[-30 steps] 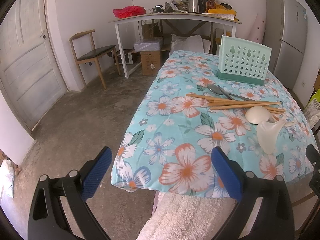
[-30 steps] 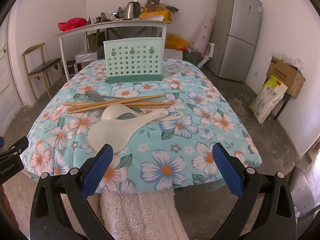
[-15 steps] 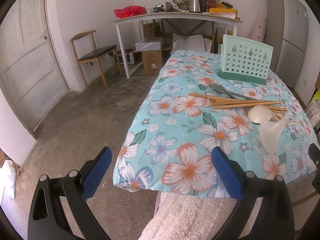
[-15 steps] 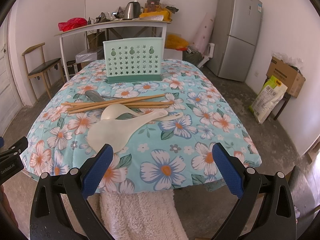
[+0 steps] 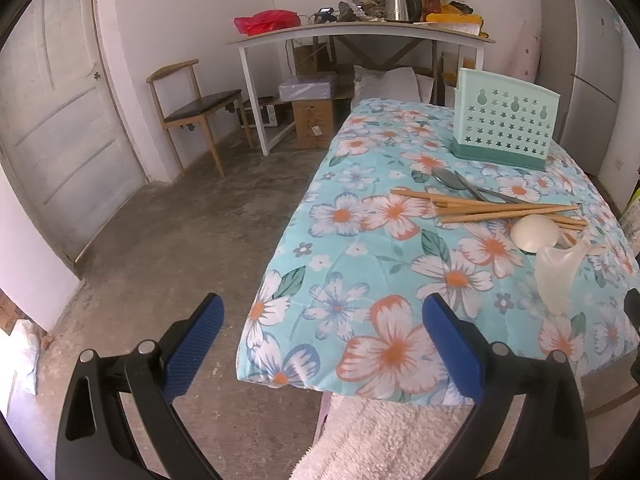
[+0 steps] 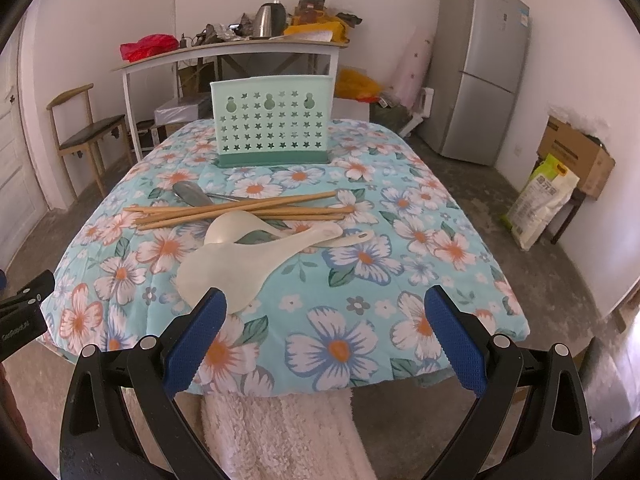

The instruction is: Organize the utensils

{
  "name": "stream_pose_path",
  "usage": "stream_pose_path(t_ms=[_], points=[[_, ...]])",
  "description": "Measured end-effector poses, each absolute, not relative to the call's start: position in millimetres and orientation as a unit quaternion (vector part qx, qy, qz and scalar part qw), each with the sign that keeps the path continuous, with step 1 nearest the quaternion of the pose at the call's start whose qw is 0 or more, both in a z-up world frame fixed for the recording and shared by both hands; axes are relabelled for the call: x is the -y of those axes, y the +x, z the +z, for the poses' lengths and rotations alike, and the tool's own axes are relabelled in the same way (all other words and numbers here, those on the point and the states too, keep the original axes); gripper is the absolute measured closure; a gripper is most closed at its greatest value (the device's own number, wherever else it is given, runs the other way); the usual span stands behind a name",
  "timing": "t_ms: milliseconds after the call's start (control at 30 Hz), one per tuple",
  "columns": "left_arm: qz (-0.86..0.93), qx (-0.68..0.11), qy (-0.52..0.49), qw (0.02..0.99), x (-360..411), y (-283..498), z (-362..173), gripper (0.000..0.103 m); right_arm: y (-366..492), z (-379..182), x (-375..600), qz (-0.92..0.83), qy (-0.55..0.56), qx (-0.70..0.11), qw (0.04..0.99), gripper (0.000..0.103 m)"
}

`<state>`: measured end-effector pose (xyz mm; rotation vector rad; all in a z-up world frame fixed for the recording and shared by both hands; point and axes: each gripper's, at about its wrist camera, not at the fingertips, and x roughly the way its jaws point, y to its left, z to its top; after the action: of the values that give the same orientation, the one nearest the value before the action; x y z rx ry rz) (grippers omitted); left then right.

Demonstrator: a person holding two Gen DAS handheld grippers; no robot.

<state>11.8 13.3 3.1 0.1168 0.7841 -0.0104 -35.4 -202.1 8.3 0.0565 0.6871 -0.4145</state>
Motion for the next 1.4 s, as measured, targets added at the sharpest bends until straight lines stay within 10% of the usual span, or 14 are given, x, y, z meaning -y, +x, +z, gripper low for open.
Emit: stream_pose_path(t_ms=[1400], points=[[-0.157, -0.429, 0.075, 0.886, 52, 75, -58, 0.006, 16, -65, 262, -0.172, 0.053, -0.383, 0.906, 0.008]])
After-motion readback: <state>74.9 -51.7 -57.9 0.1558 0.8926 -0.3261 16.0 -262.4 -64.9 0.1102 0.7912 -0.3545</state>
